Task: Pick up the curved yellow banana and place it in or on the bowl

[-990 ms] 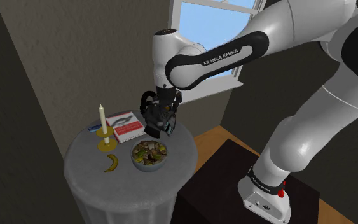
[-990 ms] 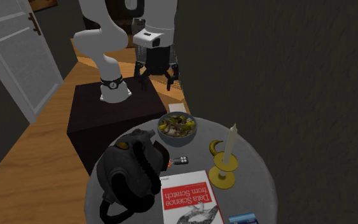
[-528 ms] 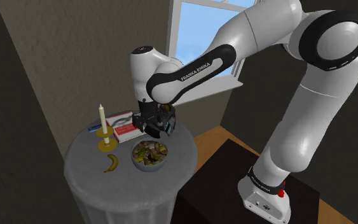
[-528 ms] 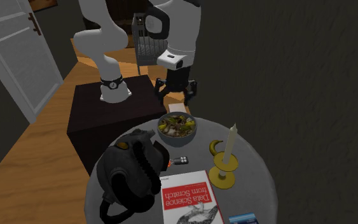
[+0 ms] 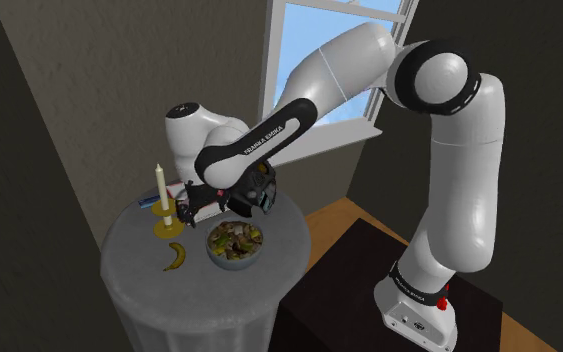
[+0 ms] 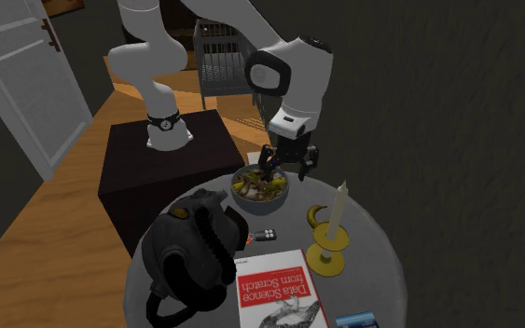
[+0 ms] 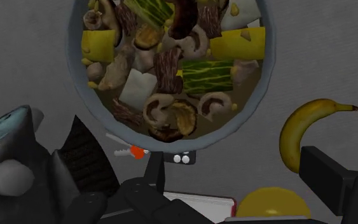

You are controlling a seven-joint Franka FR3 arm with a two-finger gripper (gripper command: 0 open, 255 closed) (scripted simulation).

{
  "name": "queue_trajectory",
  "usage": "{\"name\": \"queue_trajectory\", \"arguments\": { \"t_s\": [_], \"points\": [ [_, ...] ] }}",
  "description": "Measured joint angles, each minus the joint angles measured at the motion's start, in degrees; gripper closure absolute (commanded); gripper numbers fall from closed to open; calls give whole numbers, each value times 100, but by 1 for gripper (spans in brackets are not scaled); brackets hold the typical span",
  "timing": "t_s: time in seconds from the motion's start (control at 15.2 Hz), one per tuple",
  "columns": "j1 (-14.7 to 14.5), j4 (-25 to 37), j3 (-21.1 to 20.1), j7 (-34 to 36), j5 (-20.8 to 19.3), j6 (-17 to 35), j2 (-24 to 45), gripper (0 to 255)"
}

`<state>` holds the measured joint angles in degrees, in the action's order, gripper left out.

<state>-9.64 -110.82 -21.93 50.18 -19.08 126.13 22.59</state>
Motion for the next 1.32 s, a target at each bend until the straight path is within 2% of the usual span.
{"name": "queue_trajectory", "arguments": {
  "t_s": [0.46, 0.59, 0.79, 1.32],
  "points": [
    [-623, 1537, 212, 478, -408, -141, 1529, 0],
    [-826, 2213, 282, 520, -473, -301, 2054, 0],
    [-888, 2402, 340, 549, -531, -226, 2320, 0],
    [-922, 2437, 423, 607, -625, 23, 2604, 0]
  ]
}}
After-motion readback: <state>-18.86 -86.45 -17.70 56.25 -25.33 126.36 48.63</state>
